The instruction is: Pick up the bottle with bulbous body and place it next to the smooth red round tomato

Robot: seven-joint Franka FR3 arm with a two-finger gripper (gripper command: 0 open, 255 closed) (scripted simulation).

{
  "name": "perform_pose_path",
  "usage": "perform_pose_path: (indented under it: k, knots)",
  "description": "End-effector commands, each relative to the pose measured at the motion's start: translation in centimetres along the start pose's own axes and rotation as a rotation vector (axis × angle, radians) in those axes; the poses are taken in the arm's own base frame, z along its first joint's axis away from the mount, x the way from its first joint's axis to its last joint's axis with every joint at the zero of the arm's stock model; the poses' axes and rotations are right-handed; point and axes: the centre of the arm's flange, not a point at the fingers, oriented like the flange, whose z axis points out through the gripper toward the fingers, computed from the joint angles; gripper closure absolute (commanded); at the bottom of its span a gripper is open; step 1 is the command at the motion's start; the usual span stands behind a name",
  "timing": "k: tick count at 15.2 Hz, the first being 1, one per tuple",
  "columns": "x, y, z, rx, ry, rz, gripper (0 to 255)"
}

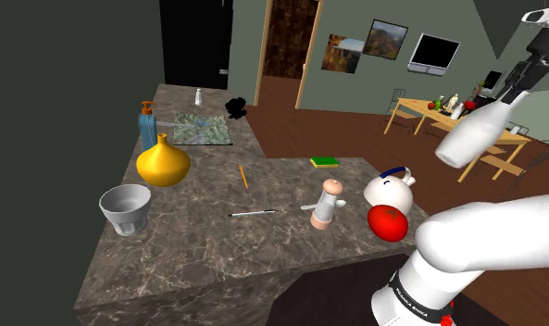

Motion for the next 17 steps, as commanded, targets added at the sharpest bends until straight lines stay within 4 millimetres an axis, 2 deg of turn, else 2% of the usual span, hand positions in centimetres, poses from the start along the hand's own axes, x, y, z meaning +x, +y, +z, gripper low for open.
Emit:
perform_pose_path:
  k: [1,17]
  knots:
    - [-0.1,0.0,1.0,-0.001,0.0,0.0,255]
    - [-1.1,0.0,9.4,-0.001,0.0,0.0,255]
